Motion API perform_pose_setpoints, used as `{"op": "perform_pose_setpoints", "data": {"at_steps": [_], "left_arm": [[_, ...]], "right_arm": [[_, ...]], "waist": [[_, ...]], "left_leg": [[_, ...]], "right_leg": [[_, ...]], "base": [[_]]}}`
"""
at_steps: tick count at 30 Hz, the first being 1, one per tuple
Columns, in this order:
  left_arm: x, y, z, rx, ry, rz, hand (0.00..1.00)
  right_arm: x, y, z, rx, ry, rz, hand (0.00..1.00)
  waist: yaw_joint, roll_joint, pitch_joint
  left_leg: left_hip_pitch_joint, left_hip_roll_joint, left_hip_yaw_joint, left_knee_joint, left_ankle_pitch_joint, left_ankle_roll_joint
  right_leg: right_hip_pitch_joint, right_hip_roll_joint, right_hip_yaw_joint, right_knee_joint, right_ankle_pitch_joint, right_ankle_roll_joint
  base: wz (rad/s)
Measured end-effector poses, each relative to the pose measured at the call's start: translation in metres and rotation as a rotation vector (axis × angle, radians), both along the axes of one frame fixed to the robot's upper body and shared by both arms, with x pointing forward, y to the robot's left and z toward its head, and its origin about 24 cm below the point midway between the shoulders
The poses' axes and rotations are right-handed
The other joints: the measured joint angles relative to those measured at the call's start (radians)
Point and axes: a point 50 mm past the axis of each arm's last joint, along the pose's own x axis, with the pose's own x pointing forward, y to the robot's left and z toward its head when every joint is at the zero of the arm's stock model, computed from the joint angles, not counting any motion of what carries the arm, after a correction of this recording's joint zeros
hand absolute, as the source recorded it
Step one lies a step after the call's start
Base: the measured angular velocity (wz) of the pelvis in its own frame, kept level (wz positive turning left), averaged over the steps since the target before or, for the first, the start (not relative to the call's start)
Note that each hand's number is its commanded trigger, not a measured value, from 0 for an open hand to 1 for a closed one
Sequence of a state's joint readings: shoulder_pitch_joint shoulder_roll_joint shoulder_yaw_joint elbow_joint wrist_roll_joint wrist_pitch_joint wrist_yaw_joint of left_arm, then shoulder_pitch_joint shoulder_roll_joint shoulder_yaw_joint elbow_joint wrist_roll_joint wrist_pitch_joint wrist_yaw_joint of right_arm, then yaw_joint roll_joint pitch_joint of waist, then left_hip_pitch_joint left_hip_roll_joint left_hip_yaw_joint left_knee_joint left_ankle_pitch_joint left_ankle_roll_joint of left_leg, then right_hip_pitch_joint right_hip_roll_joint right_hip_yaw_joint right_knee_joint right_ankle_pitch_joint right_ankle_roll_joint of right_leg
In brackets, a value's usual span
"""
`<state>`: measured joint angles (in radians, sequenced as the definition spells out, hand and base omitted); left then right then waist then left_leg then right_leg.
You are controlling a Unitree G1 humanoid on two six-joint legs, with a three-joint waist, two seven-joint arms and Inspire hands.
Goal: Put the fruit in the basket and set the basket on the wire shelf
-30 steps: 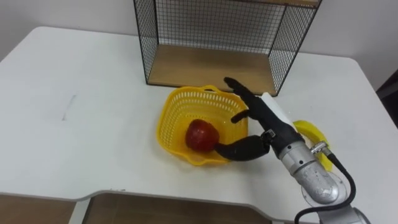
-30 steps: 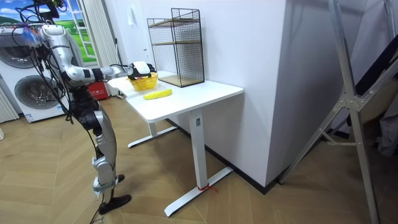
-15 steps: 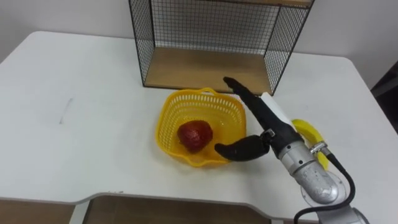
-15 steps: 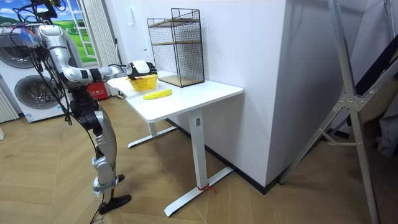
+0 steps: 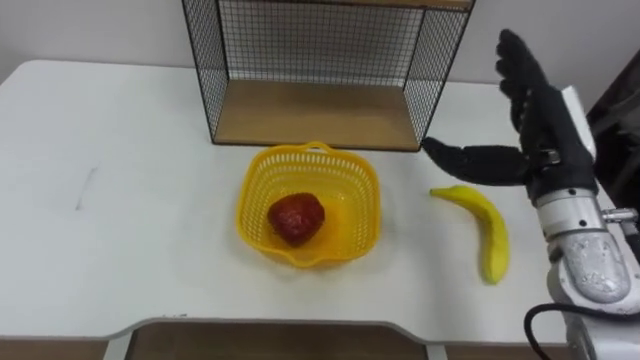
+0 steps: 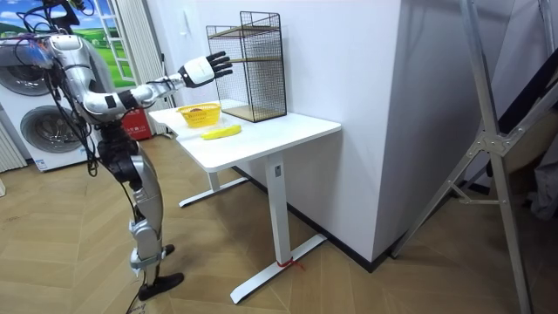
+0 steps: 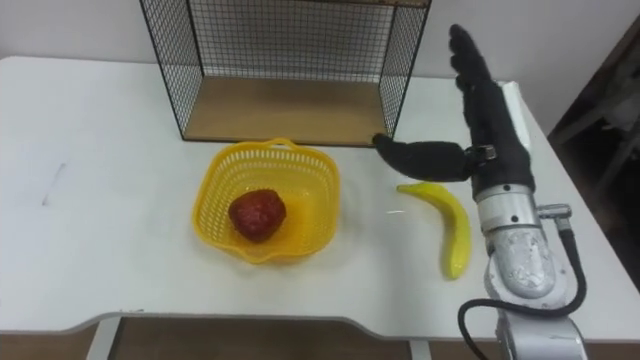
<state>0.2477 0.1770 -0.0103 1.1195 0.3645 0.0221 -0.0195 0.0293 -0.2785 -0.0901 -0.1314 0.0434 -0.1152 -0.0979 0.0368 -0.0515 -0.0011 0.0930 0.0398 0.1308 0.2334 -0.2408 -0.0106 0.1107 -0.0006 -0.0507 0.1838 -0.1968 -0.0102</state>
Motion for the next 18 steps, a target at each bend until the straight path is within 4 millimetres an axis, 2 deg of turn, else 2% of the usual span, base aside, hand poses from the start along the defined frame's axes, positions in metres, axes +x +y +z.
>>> {"op": "perform_pose_setpoints", "data": {"at_steps": [5, 11, 15, 18], "left_arm": [[-0.003, 0.001, 0.000, 0.016, -0.001, 0.022, 0.00], [-0.006, 0.003, 0.001, 0.041, 0.005, 0.059, 0.00], [-0.006, 0.004, 0.001, 0.044, 0.013, 0.062, 0.00], [-0.006, 0.005, 0.001, 0.044, 0.021, 0.062, 0.00]], "right_arm": [[-0.002, -0.015, 0.005, 0.017, -0.043, -0.118, 0.00], [-0.005, -0.022, 0.007, 0.020, -0.072, -0.211, 0.00], [-0.005, -0.025, 0.002, 0.029, -0.058, -0.258, 0.00], [-0.004, -0.029, -0.010, 0.029, -0.008, -0.287, 0.00]], "waist": [[-0.007, -0.003, 0.0033], [-0.010, 0.001, 0.0048], [-0.010, 0.001, 0.0046], [-0.011, -0.001, 0.0030]], "left_leg": [[0.005, 0.000, 0.006, -0.005, 0.000, 0.000], [0.004, 0.000, 0.006, -0.010, 0.000, 0.000], [0.003, -0.001, 0.007, -0.012, 0.000, 0.000], [0.001, -0.001, 0.006, -0.011, 0.000, 0.000]], "right_leg": [[0.000, 0.001, 0.008, 0.000, 0.000, 0.000], [-0.003, 0.002, 0.010, -0.001, 0.000, 0.000], [-0.006, 0.002, 0.014, -0.002, 0.000, 0.000], [-0.006, 0.001, 0.013, -0.003, 0.000, 0.000]], "base": [[-0.04], [0.00], [0.00], [0.00]]}}
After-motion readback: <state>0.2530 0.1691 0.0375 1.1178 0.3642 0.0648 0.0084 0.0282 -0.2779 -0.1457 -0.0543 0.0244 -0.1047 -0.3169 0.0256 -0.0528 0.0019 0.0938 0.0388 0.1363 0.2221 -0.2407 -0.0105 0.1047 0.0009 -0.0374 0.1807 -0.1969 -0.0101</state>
